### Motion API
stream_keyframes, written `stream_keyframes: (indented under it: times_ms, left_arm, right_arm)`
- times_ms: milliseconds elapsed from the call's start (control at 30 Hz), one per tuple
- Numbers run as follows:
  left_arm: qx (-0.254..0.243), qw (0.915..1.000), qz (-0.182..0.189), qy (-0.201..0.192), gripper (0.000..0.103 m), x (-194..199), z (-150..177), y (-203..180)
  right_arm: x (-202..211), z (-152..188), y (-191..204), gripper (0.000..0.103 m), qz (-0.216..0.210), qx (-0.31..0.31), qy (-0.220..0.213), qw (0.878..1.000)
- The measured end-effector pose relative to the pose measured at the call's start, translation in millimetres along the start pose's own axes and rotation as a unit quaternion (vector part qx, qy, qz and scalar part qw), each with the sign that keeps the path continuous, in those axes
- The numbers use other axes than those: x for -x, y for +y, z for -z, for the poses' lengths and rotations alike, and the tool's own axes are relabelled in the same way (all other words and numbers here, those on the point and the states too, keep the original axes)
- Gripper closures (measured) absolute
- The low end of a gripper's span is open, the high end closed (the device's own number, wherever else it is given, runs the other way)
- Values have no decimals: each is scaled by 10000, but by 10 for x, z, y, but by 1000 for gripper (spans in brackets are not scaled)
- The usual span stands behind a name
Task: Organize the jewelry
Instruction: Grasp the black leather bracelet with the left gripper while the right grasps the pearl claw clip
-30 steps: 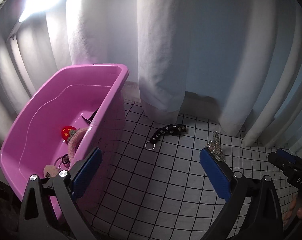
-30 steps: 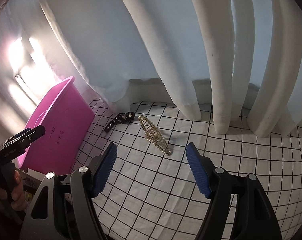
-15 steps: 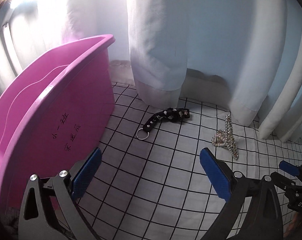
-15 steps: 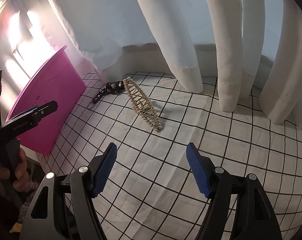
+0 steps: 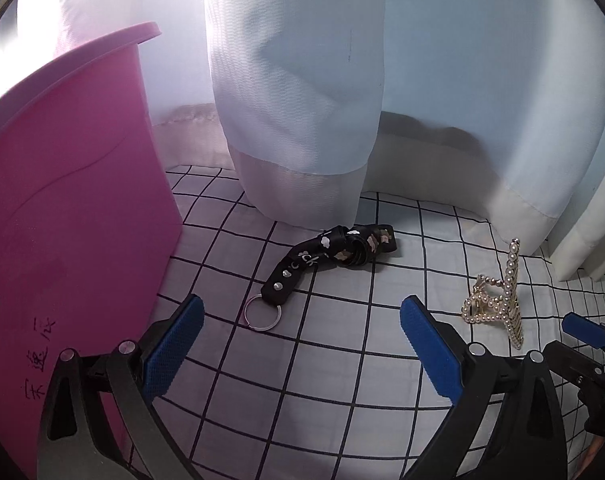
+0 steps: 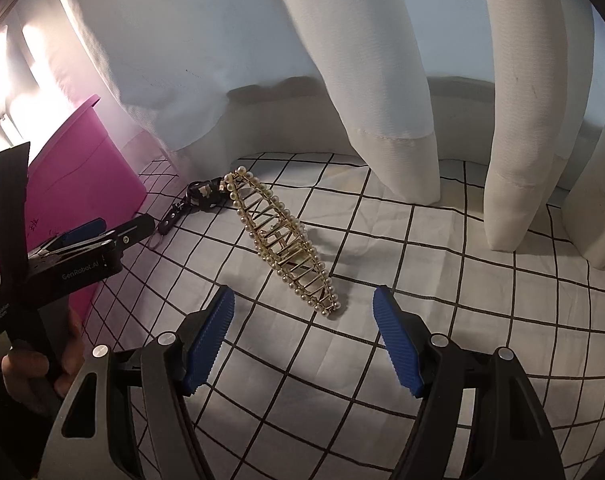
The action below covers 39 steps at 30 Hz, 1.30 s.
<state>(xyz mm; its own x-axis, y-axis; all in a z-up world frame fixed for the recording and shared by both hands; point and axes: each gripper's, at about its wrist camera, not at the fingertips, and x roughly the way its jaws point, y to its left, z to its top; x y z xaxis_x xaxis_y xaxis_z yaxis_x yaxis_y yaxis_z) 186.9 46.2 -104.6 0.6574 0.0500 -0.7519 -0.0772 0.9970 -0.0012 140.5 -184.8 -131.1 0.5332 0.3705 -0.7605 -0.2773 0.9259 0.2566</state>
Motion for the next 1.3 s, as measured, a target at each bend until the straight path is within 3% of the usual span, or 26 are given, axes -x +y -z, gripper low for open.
stream_keyframes:
  times_ms: [467,1300]
  left_arm:
    - [-329,9990,236,193,6,-501,-111,56]
    - [-333,9971,490,480,6,-1245,-565,-107]
  right_arm:
    - [-505,-116,60,34,276,186,66,9994]
    - [-803,-269,236,34,546,592,-107,9967]
